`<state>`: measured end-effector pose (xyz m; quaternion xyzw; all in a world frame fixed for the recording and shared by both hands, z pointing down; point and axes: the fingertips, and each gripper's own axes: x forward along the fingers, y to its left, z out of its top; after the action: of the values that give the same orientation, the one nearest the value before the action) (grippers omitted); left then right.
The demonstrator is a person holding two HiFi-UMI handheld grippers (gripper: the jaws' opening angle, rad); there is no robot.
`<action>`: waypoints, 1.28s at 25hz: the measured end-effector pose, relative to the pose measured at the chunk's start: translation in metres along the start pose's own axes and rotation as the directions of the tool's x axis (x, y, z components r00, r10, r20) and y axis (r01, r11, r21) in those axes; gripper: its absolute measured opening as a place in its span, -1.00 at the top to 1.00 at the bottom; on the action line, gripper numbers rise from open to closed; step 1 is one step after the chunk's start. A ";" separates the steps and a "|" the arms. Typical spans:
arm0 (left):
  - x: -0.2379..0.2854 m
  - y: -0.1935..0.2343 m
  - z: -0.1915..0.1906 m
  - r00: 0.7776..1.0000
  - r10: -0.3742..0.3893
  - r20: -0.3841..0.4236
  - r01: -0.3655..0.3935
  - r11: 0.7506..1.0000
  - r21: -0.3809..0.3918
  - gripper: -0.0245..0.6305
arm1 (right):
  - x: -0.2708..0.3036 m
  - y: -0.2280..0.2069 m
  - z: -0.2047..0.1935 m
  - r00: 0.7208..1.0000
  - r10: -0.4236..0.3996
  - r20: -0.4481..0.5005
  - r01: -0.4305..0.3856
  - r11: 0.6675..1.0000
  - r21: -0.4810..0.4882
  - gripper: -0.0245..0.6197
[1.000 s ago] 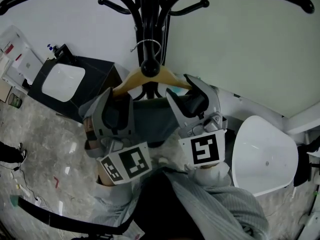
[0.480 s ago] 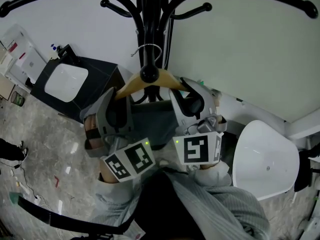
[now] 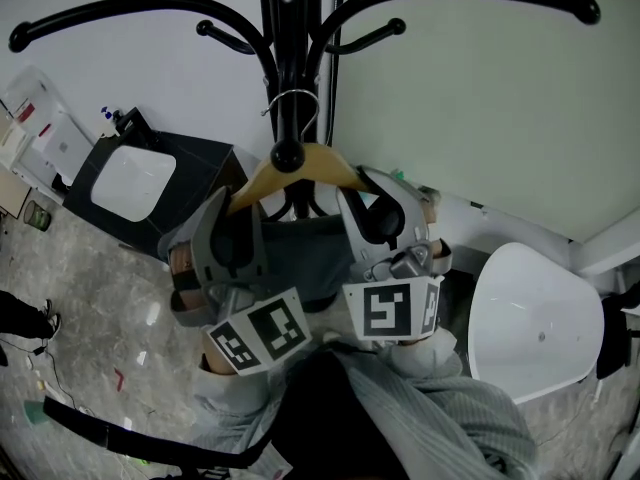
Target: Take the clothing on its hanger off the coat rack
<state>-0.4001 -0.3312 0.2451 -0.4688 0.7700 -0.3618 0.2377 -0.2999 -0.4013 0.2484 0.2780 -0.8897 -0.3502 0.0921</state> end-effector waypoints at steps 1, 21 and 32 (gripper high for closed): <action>-0.001 0.003 0.005 1.000 0.007 0.014 -0.007 1.000 0.002 0.57 | -0.002 -0.004 0.003 1.000 -0.014 0.005 0.014 1.000 -0.001 0.59; 0.012 -0.095 0.156 0.895 -0.219 0.389 0.237 0.972 0.002 0.57 | -0.121 -0.122 -0.067 0.897 -0.377 -0.230 0.364 0.926 -0.101 0.58; -0.010 -0.197 0.221 0.765 -0.415 0.493 0.436 0.897 0.079 0.57 | -0.214 -0.148 -0.138 0.771 -0.473 -0.426 0.461 0.876 -0.139 0.58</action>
<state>-0.1316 -0.4548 0.2611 -0.7127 0.5630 -0.2572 0.3301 -0.0096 -0.4493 0.2566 0.5618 -0.7424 -0.3001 0.2078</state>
